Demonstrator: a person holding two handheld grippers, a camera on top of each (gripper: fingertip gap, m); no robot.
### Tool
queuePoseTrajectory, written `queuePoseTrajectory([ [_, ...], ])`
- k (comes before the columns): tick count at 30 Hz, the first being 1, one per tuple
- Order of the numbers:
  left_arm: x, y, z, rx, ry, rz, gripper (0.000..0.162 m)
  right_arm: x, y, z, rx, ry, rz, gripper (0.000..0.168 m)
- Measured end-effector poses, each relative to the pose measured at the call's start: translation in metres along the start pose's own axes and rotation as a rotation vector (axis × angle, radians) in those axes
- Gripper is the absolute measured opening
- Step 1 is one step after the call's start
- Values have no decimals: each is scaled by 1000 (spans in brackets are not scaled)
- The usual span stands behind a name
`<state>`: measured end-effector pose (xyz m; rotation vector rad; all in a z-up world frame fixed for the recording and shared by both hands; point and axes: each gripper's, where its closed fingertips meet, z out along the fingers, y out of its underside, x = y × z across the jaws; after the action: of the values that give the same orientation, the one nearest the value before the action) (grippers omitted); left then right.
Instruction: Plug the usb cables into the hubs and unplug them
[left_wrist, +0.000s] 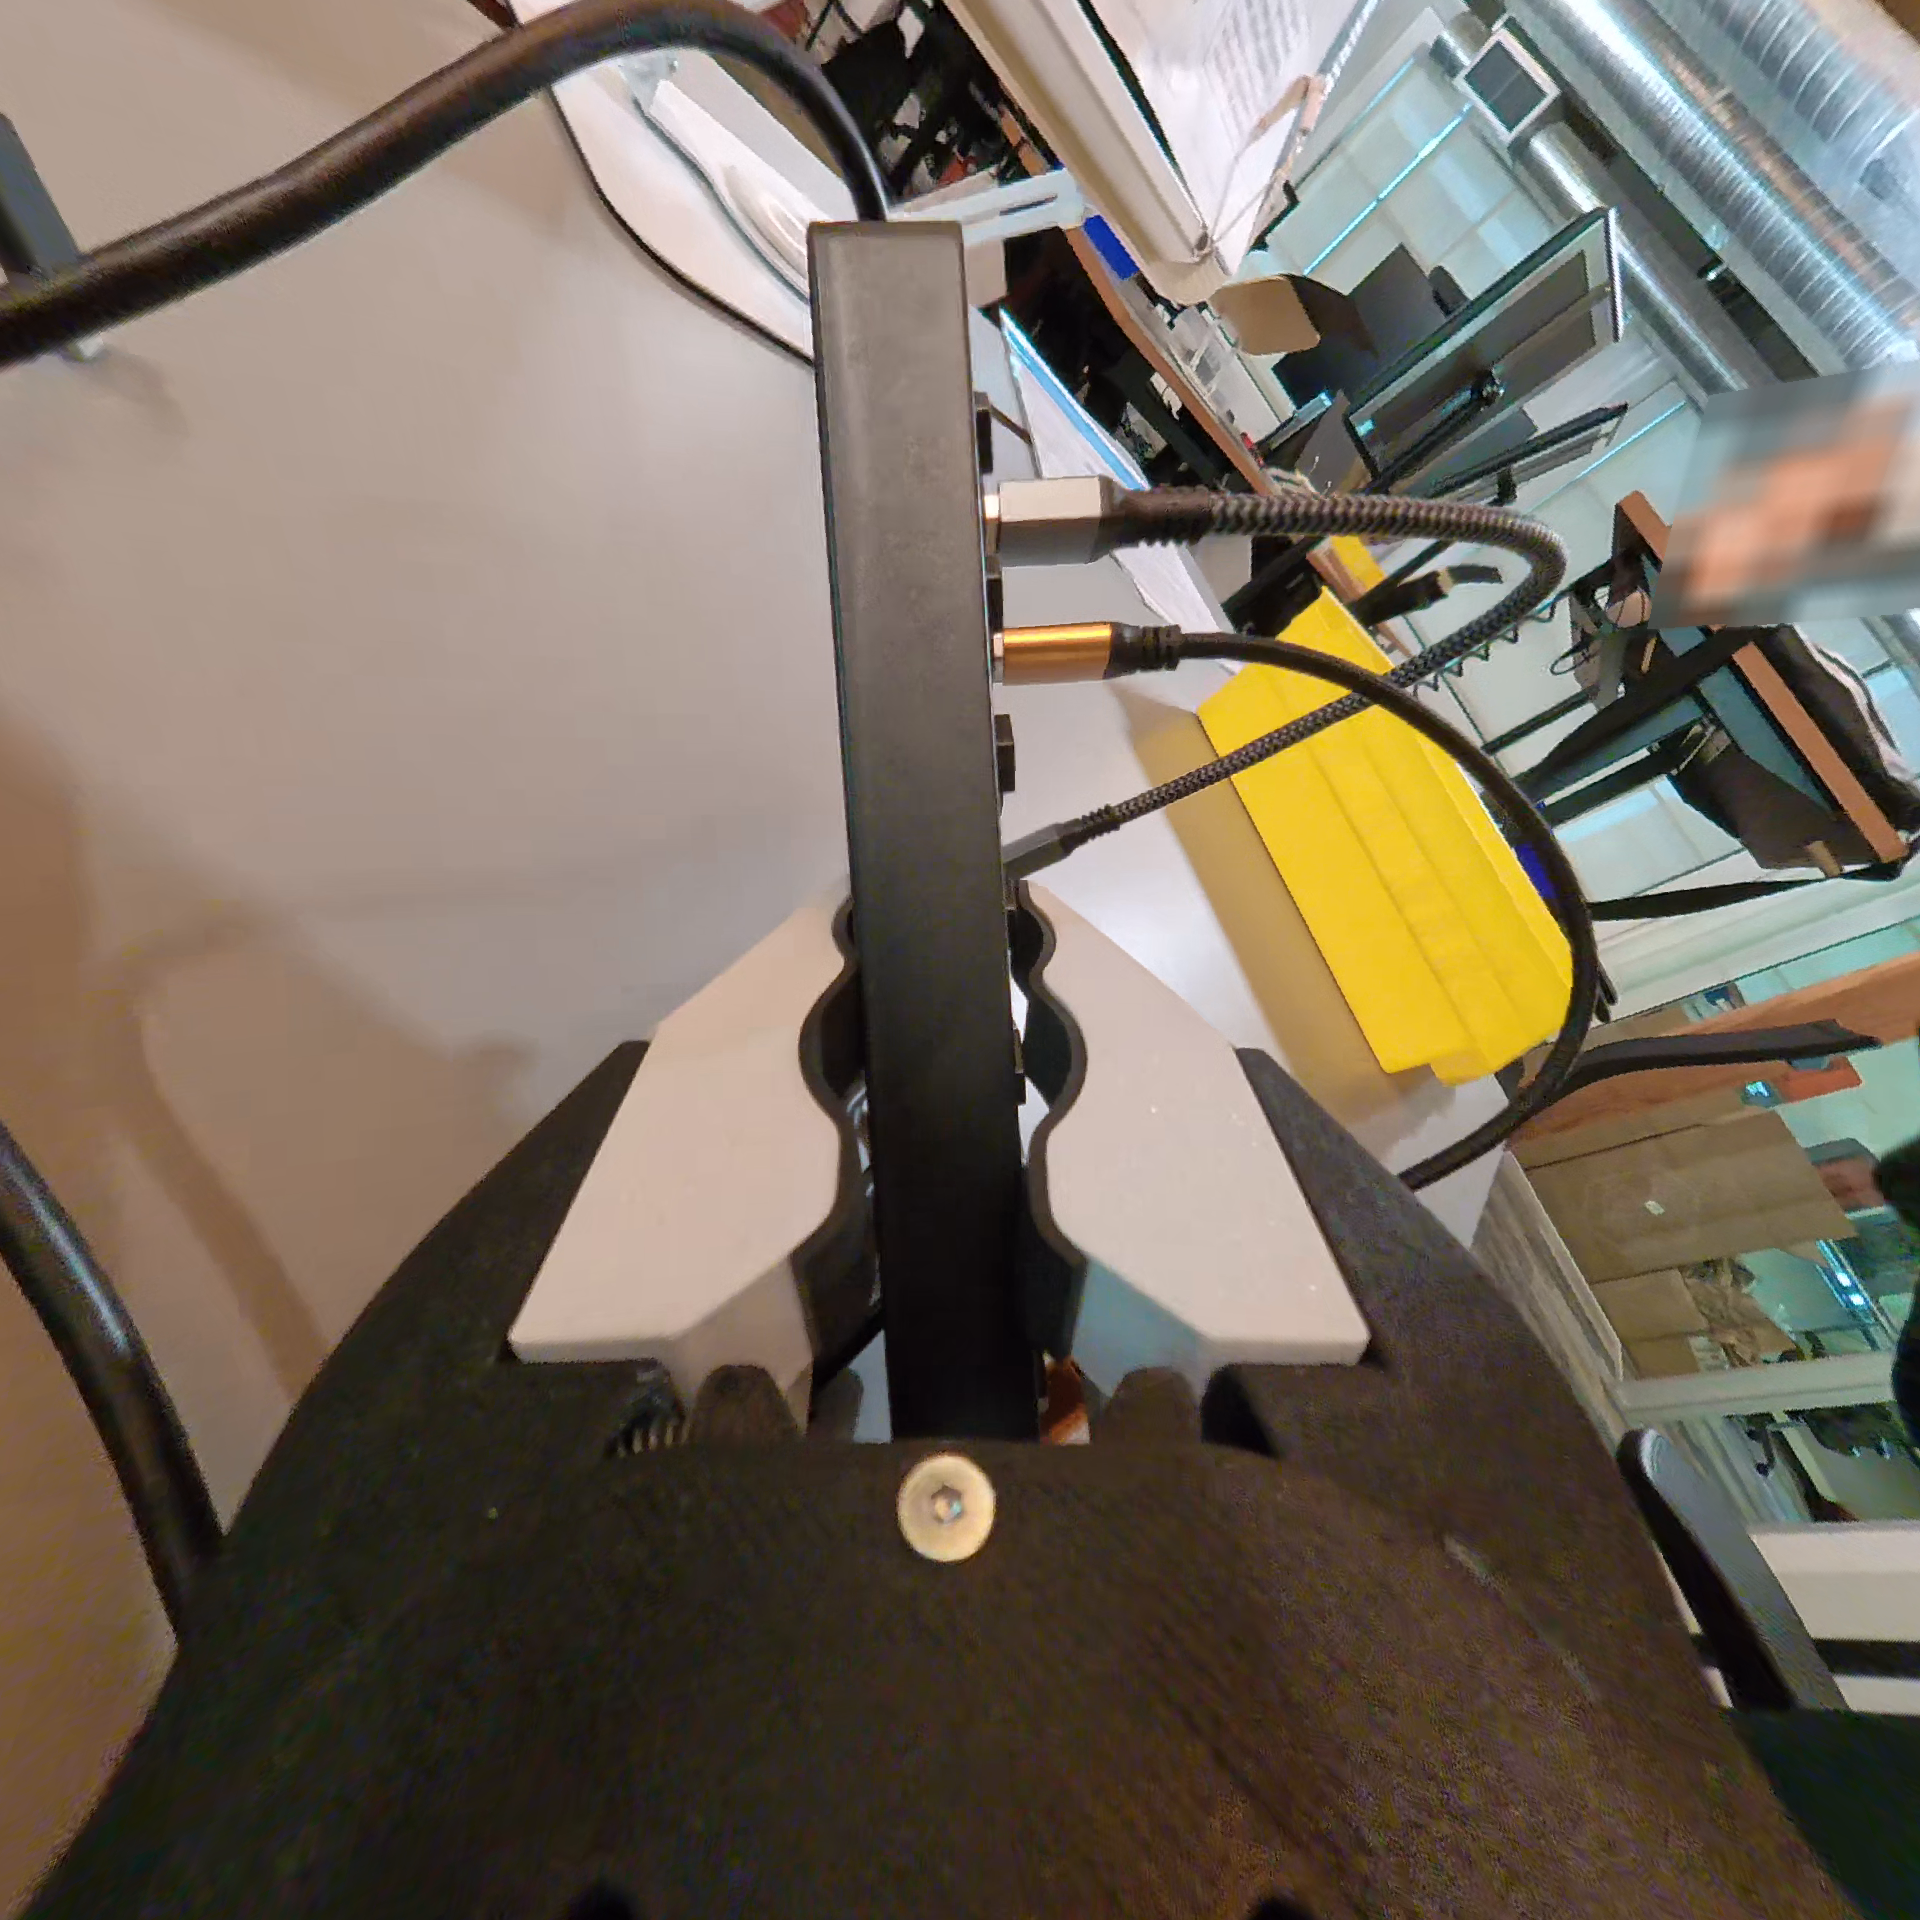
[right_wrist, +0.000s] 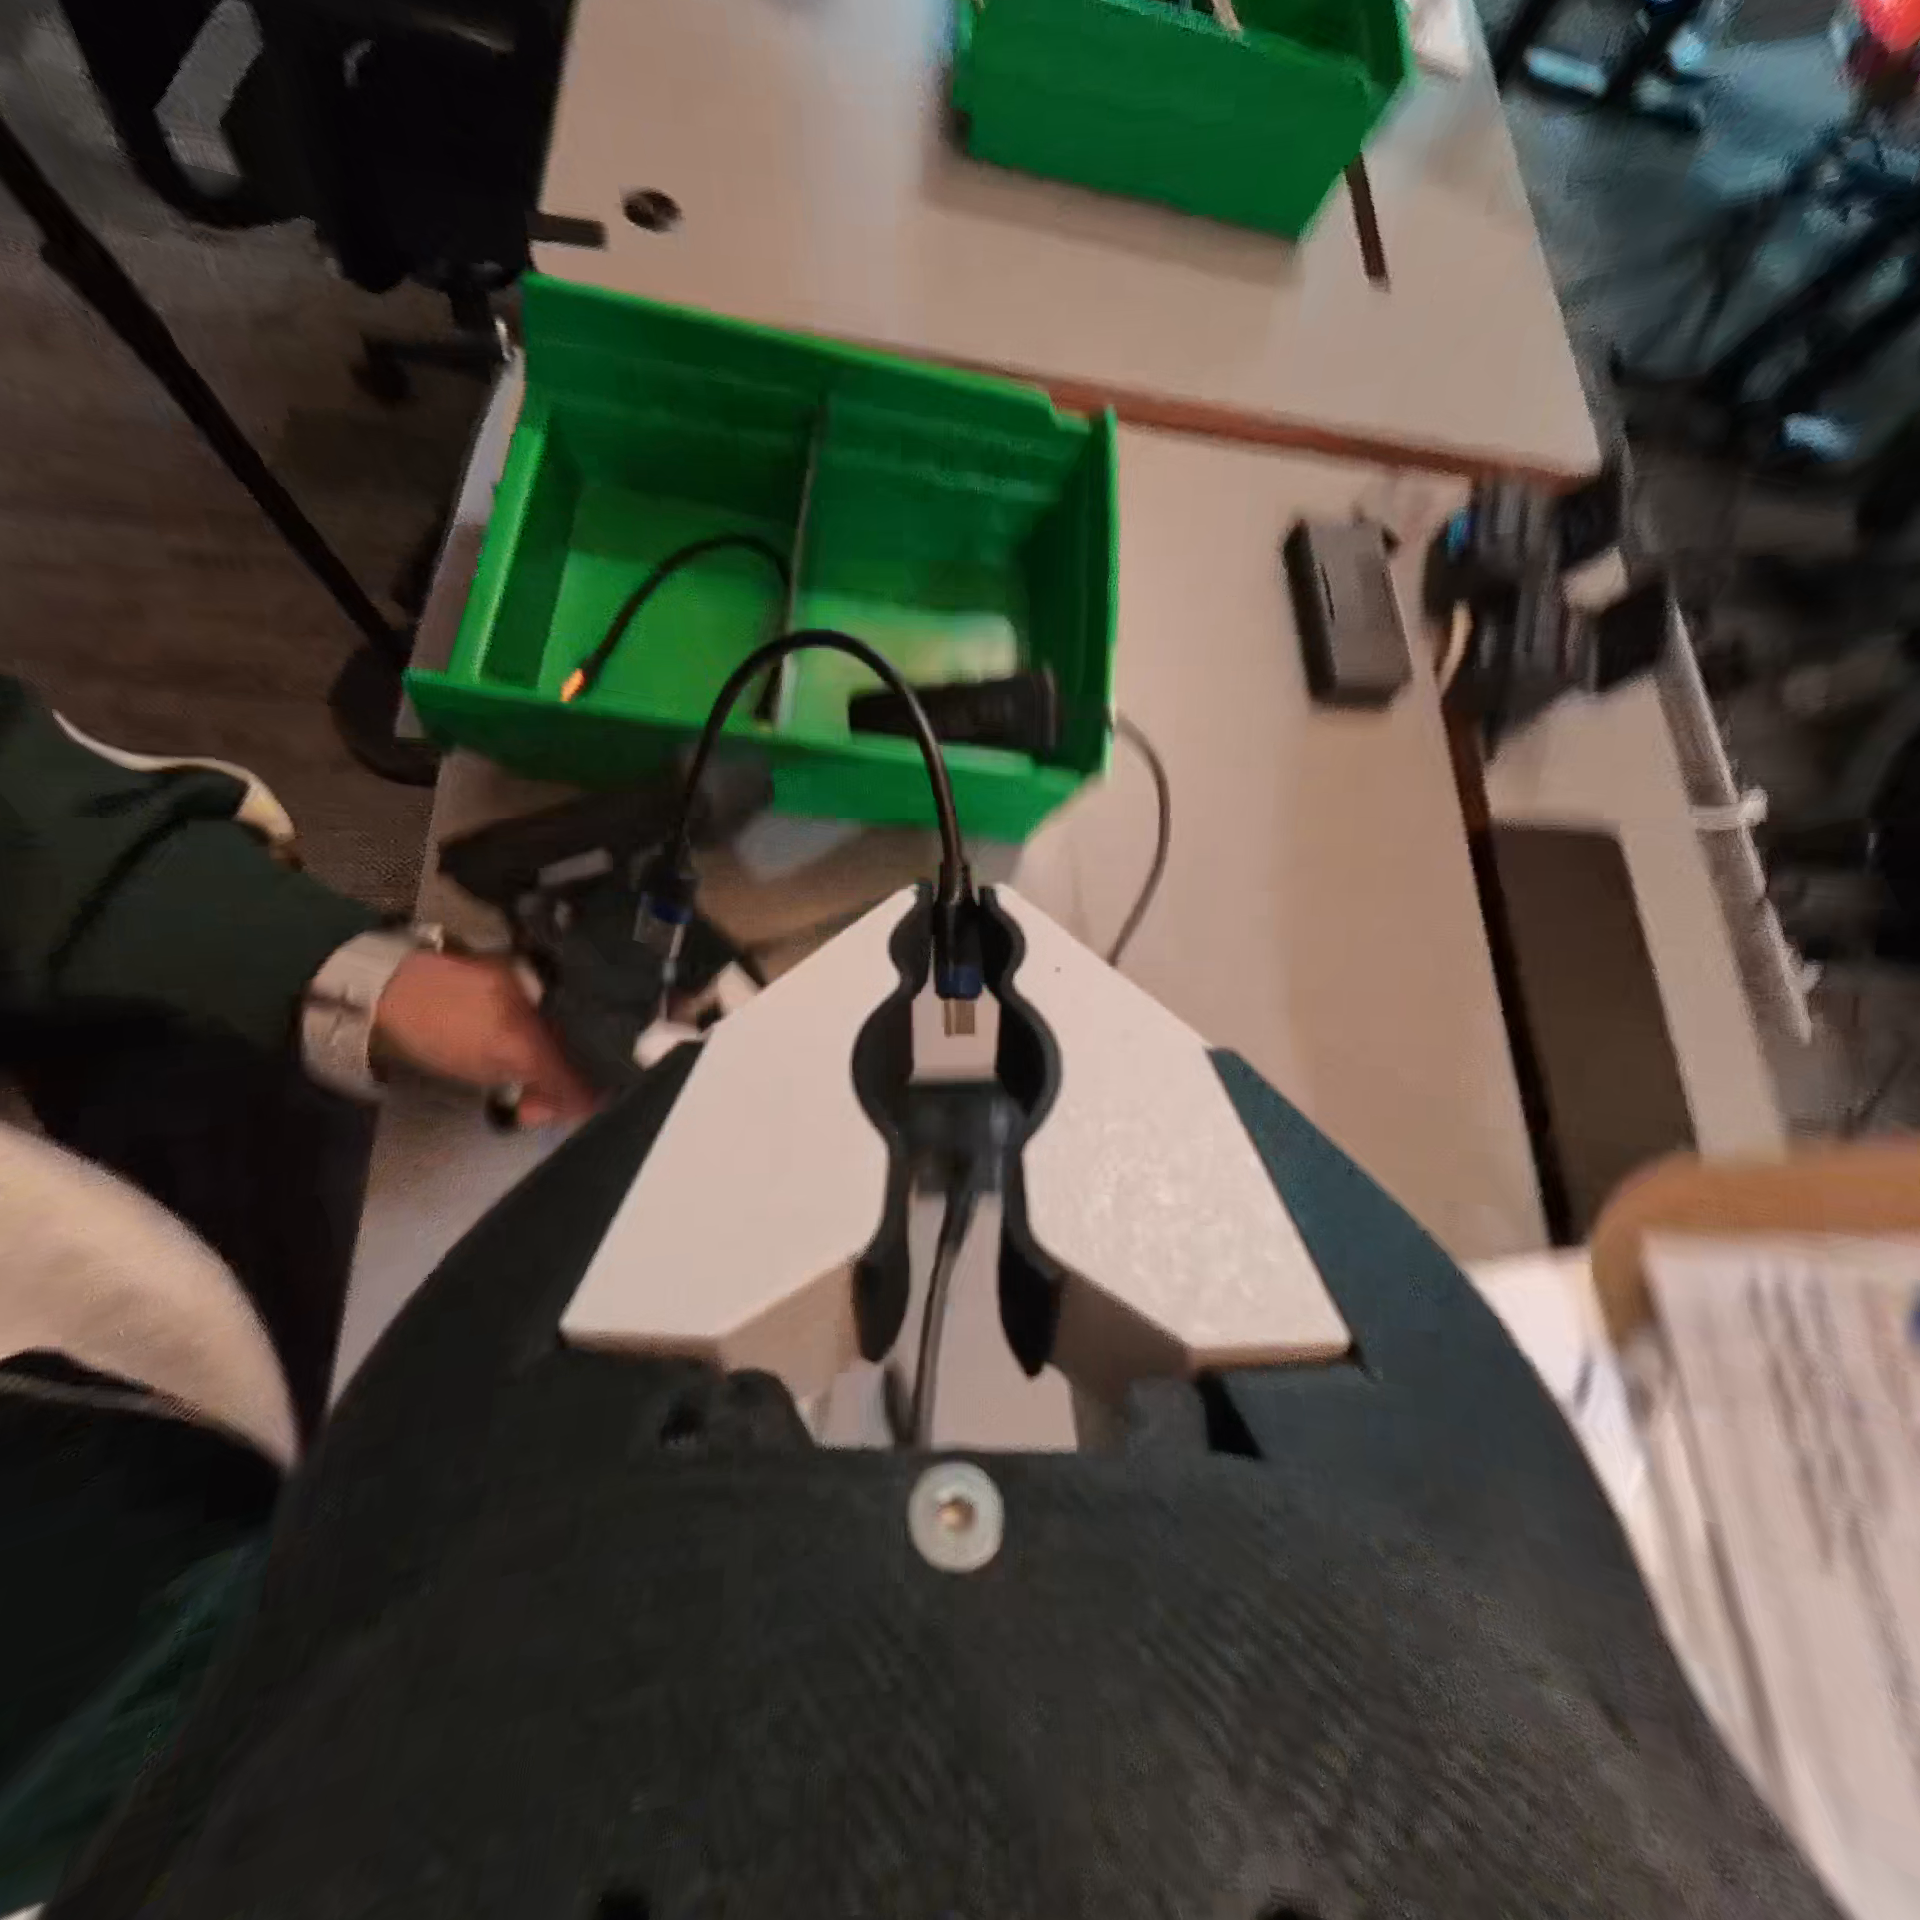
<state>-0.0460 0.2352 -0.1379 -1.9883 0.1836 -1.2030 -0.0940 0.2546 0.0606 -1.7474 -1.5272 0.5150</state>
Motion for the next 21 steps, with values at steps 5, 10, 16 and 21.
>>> queuePoseTrajectory([
  [5, -3, -3, -1, 18, -15, -12, 22, -12, 118, -67, -61, 216, 143, 7],
  [10, -1, -6, -4, 50, -59, 55, 22, -40, 218, -88, -139, 387, 289, 7],
  [16, 1, -8, -6, 72, -88, 95, 22, -82, 295, -82, -139, 436, 547, 7],
  [21, -1, -9, -6, 77, -100, 91, 22, -121, 327, -88, -128, 439, 671, 8],
])
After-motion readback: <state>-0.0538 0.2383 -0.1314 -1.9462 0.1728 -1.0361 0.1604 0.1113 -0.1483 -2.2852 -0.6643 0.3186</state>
